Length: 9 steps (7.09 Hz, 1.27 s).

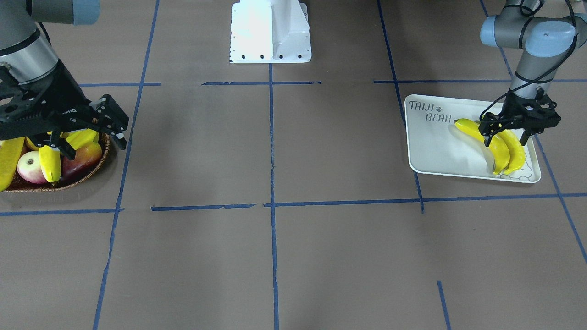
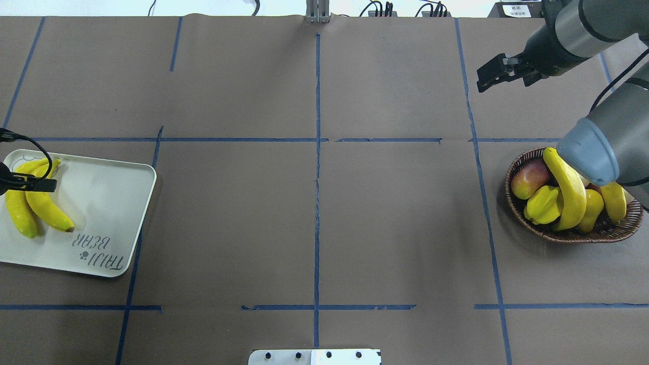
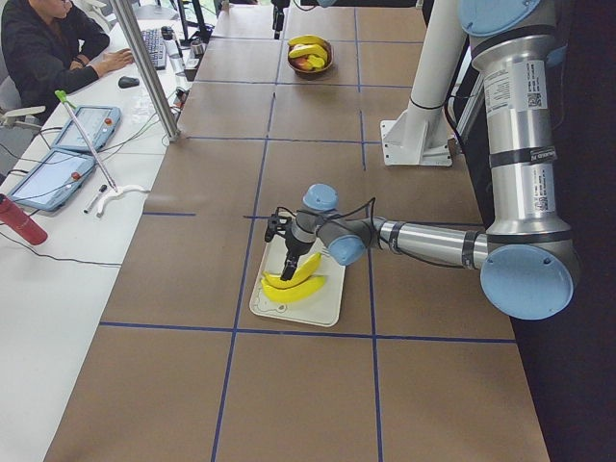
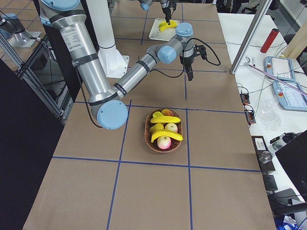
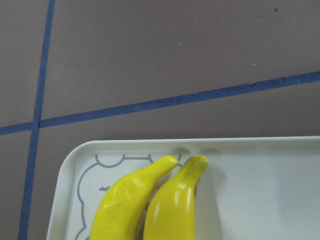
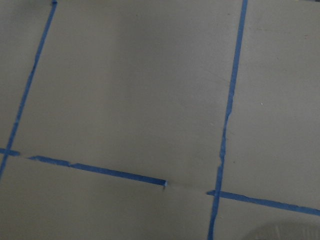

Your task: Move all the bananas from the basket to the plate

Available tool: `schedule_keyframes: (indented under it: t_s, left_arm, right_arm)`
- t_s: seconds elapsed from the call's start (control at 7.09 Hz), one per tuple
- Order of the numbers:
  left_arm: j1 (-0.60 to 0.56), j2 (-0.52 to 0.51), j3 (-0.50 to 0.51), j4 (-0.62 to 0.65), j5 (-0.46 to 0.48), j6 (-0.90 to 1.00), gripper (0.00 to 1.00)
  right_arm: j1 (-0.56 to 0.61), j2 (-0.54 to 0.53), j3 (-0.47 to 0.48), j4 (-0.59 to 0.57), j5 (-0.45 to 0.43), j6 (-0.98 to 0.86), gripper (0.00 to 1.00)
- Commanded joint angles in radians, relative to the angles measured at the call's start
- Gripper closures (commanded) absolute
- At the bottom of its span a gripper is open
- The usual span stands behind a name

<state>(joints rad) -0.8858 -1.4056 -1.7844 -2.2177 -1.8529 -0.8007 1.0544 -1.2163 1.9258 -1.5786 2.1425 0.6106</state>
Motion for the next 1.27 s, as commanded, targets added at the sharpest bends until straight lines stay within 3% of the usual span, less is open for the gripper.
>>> schedule_keyframes:
  t_s: [0.0, 0.56, 0.85, 0.99, 1.13]
  left_arm:
    - [-0.032, -0.051, -0.143, 0.245, -0.077, -0.003, 0.0]
    - [-0.03, -0.079, -0.178, 0.289, -0.097, -0.015, 0.0]
    - [-0.032, -0.081, -0.178, 0.289, -0.097, -0.017, 0.0]
    - [-0.032, -0.081, -0.178, 0.289, -0.097, -0.015, 0.0]
    - [-0.032, -0.081, -0.178, 0.289, -0.098, -0.015, 0.0]
  right_arm:
    - [0.029, -0.144, -0.013, 0.003, 0.023, -0.15, 0.0]
    - [0.001, -0.209, -0.171, 0.006, 0.047, -0.15, 0.0]
    - [-0.051, -0.207, -0.179, 0.005, 0.043, -0.144, 0.0]
    - [-0.059, -0.207, -0.179, 0.005, 0.045, -0.144, 0.02]
    - [-0.059, -0.209, -0.179, -0.003, 0.047, -0.147, 0.12]
